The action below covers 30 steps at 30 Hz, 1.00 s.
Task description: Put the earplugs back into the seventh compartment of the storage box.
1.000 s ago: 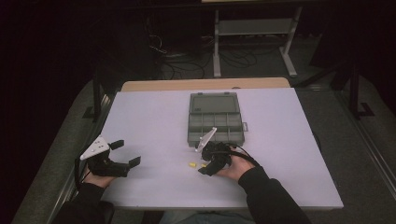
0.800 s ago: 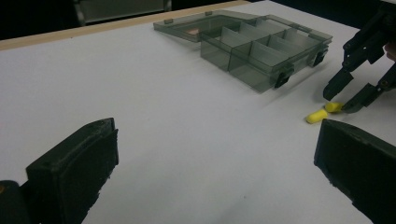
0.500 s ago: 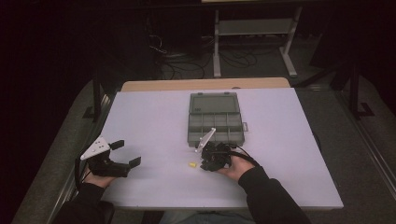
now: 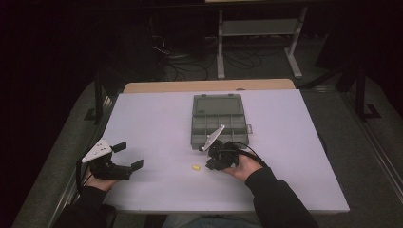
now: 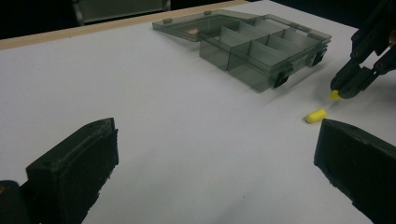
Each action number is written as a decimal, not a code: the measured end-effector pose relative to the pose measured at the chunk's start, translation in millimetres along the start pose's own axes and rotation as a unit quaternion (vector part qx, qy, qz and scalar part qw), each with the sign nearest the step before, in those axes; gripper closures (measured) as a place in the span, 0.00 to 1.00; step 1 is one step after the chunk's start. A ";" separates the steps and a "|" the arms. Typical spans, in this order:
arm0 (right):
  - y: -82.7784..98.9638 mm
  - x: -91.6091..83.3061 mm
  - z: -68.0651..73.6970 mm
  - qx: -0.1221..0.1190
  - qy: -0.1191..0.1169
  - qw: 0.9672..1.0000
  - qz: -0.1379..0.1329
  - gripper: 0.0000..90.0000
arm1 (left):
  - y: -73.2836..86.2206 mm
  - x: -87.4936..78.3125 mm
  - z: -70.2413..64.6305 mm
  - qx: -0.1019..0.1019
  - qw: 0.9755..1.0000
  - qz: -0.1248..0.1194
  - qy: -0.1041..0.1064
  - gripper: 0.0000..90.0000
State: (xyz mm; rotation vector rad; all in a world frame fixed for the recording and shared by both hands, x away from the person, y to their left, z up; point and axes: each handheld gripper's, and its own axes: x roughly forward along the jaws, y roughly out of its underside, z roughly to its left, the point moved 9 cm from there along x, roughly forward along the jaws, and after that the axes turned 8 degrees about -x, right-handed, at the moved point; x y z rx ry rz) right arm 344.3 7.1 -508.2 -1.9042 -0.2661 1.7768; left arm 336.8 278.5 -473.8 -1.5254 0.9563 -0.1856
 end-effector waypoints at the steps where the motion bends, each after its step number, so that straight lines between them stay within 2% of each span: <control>1: -1.0 -2.1 -1.1 -0.002 0.002 1.000 -0.001 0.90 | 0.0 0.0 -0.1 0.000 1.000 0.000 0.000 0.00; 7: -8.0 -15.1 -7.3 -0.003 0.010 1.000 -0.007 0.90 | 0.0 -0.1 0.2 -0.003 1.000 -0.001 0.000 0.00; 9: -8.6 -18.6 -10.6 -0.009 0.017 1.000 0.003 0.90 | 0.1 -0.1 0.2 -0.003 1.000 0.000 0.000 0.00; 13: -9.1 -22.7 -13.8 -0.008 0.021 1.000 0.007 0.90 | -0.1 -0.2 0.6 -0.004 1.000 -0.001 -0.001 0.00; 18: -12.4 -33.9 -22.4 -0.008 0.032 0.999 0.004 0.90 | 0.0 -0.1 0.6 -0.004 1.000 0.000 -0.001 0.00; 21: -16.8 -42.1 -27.3 -0.006 0.035 0.999 -0.008 0.90 | 0.2 0.2 0.8 -0.004 1.000 0.001 0.000 0.00; 30: -19.7 -50.8 -40.8 -0.005 0.043 0.999 -0.005 0.90 | 0.3 0.2 0.6 -0.004 1.000 0.001 0.000 0.00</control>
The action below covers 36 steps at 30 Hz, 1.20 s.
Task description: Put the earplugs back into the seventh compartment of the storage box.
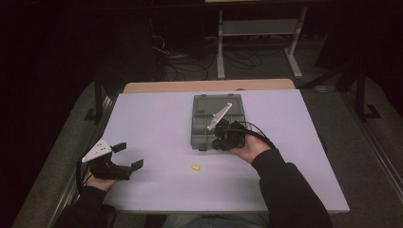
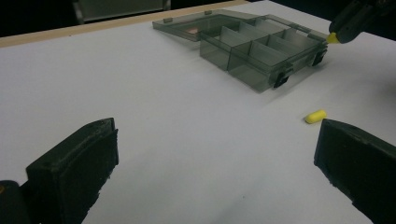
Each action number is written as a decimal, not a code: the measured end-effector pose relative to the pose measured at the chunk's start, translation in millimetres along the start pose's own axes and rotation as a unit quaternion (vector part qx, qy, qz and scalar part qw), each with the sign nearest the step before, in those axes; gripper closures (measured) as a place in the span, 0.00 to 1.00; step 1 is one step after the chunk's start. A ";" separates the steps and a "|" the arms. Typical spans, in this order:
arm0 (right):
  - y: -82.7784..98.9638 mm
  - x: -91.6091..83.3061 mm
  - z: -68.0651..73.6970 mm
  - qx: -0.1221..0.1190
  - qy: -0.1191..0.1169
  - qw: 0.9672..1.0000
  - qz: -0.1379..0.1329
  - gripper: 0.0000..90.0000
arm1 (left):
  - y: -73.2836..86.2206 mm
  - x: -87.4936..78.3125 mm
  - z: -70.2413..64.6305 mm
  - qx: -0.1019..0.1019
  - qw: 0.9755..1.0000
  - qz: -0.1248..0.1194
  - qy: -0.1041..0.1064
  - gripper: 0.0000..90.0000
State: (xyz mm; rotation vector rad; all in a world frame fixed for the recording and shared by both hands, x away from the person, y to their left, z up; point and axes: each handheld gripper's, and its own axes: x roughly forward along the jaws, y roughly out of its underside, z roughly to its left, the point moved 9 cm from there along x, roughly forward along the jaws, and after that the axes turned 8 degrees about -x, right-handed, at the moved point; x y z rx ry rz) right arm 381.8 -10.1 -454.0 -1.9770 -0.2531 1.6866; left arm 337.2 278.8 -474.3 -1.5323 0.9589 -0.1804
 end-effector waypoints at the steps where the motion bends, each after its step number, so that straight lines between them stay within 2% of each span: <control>1: -0.7 -2.0 -4.3 0.002 0.003 1.000 0.001 0.90 | 0.0 0.0 0.0 0.000 1.000 0.000 0.000 0.00; 6: -1.6 -6.7 -14.8 0.005 0.010 1.000 -0.004 0.90 | 0.0 -0.1 0.0 0.000 1.000 0.000 0.000 0.00; 10: -1.5 -11.5 -26.2 0.017 0.017 1.000 -0.007 0.90 | 0.3 0.0 0.2 0.001 1.000 0.001 -0.001 0.00; 19: 1.4 -11.8 -43.9 0.034 0.027 0.999 -0.014 0.90 | 0.4 0.1 0.4 0.000 1.000 0.002 -0.001 0.00; 26: 14.5 -1.4 -62.8 0.070 0.025 0.997 -0.022 0.90 | 0.7 -0.2 0.2 0.002 1.000 0.002 -0.001 0.00; 36: 27.3 14.9 -68.5 0.091 0.017 0.996 -0.016 0.90 | 0.9 -0.1 0.0 0.002 1.000 0.002 -0.001 0.00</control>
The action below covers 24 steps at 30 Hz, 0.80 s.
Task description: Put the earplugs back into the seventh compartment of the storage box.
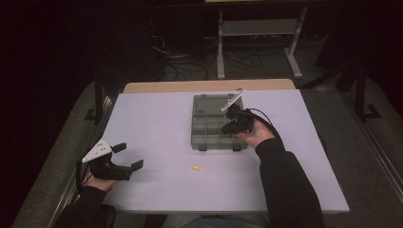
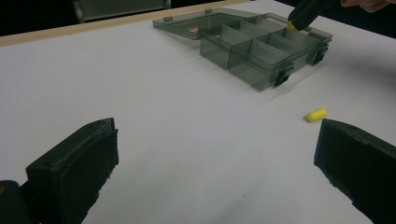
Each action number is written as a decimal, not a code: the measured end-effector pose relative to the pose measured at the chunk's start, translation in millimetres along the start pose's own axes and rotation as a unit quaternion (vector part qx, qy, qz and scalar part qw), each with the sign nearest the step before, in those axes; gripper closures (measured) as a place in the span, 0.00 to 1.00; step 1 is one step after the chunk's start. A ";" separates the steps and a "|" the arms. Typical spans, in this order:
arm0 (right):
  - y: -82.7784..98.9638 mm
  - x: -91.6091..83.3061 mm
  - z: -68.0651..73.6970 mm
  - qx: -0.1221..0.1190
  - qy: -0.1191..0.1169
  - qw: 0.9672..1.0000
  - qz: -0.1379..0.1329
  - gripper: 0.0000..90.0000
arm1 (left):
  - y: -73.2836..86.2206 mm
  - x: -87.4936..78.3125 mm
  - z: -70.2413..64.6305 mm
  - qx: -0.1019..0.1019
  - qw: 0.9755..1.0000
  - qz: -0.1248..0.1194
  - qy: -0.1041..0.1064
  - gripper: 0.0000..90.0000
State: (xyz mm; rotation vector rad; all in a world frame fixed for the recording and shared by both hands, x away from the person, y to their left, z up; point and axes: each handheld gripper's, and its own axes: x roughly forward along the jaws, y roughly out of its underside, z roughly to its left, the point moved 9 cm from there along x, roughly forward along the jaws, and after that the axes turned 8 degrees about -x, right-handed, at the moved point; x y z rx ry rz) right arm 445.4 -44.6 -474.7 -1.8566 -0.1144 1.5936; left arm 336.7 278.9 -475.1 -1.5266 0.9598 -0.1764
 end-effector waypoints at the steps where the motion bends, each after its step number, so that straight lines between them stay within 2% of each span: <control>1: 1.3 1.9 -0.2 0.002 -0.001 1.000 0.001 0.90 | 0.0 0.0 0.0 0.000 1.000 0.000 0.000 0.00; 7: 10.1 14.4 -1.9 0.010 -0.004 1.000 0.014 0.89 | 0.2 -0.1 0.1 0.000 1.000 0.000 0.000 0.00; 12: 13.3 17.4 -1.6 0.009 -0.003 1.000 0.017 0.87 | 0.4 0.1 0.2 -0.001 1.000 0.001 0.000 0.00; 15: 11.6 14.4 0.3 0.004 -0.001 1.000 0.012 0.79 | 0.5 0.3 -0.3 -0.001 1.000 0.001 0.001 0.00; 19: 9.0 8.5 2.4 0.000 0.003 1.000 0.005 0.74 | 0.6 0.5 -0.8 0.000 1.000 0.002 0.002 0.00; 20: 7.6 5.2 3.6 -0.001 0.006 1.000 0.001 0.68 | 0.6 0.5 -0.7 0.000 1.000 0.002 0.002 0.00; 21: 7.6 5.2 3.6 -0.001 0.006 1.000 0.001 0.68 | 0.5 0.4 -0.7 0.000 1.000 0.002 0.002 0.00; 24: 4.1 -1.8 6.0 -0.002 0.009 1.000 -0.011 0.59 | 0.6 0.5 -0.5 -0.001 1.000 0.002 0.001 0.00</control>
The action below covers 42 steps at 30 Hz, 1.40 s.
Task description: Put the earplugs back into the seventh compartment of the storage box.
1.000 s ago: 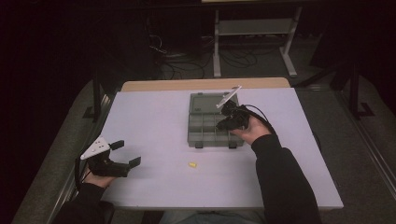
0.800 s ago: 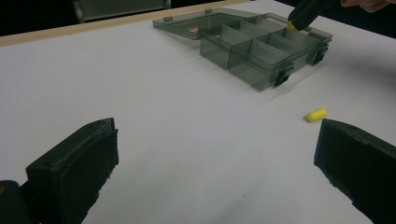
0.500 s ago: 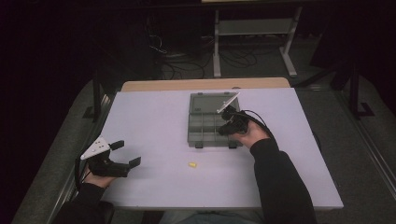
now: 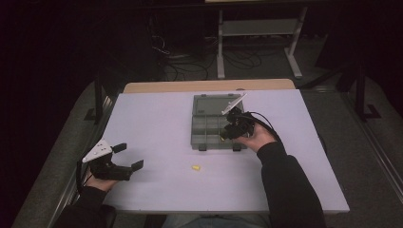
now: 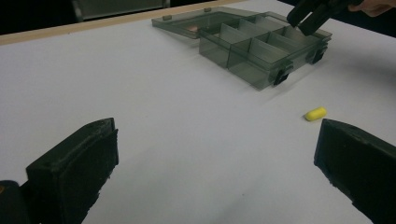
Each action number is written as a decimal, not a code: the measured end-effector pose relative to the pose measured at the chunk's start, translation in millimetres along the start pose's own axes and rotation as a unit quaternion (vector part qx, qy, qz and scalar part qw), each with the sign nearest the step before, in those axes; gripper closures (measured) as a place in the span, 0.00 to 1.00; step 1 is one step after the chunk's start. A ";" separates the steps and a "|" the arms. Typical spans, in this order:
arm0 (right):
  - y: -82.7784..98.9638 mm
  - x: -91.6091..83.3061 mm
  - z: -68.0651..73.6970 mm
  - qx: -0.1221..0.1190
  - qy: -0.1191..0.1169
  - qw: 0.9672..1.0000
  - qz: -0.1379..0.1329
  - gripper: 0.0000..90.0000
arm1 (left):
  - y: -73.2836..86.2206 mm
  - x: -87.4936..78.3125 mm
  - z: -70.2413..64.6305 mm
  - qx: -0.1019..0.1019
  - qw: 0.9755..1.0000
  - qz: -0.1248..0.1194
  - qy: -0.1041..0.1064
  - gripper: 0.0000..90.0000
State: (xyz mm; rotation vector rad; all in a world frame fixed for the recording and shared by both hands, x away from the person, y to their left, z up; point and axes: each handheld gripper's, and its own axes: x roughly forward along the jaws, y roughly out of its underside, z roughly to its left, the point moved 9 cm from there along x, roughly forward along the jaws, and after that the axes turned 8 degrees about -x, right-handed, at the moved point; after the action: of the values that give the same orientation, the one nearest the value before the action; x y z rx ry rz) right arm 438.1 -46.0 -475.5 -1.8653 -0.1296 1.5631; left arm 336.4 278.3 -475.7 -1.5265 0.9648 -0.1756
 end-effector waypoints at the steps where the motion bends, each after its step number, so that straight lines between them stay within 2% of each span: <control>1: -1.9 -5.2 1.1 -0.001 0.001 1.000 -0.008 0.50 | 0.0 0.0 -0.1 0.000 1.000 0.000 0.000 0.00; 7: -4.6 -16.6 5.3 -0.009 0.003 1.000 -0.017 0.39 | 0.0 0.1 0.0 0.000 1.000 0.000 0.000 0.00; 12: -11.9 -28.6 9.2 -0.009 0.014 0.999 -0.033 0.25 | 0.0 0.0 -0.1 0.000 1.000 0.000 0.000 0.00; 15: -15.3 -33.8 11.0 0.000 0.021 0.999 -0.031 0.15 | 0.1 0.1 -0.1 0.000 1.000 0.000 -0.001 0.00; 20: -20.5 -41.7 17.8 -0.008 0.034 0.999 -0.034 0.04 | 0.4 0.4 -0.3 0.001 1.000 0.002 -0.001 0.00; 22: -22.7 -44.9 20.0 -0.015 0.040 0.998 -0.037 0.03 | 0.4 0.3 -0.2 0.000 1.000 0.002 -0.001 0.00; 25: -23.9 -48.7 22.0 -0.010 0.042 0.998 -0.038 0.01 | 0.4 0.3 -0.3 0.000 1.000 0.002 0.000 0.00; 32: -24.7 -50.0 27.9 -0.018 0.041 0.998 -0.041 0.00 | 0.4 0.2 -0.4 0.000 1.000 0.002 0.000 0.00; 42: -30.2 -44.9 50.5 -0.039 0.028 0.998 -0.051 0.01 | 0.5 0.3 -0.8 0.002 1.000 0.002 0.001 0.00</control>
State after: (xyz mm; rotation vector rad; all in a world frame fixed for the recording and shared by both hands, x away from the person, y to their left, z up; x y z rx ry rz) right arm 391.0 -23.0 -423.3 -1.9298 -0.2594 1.4543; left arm 335.9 277.6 -476.0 -1.5200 0.9688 -0.1764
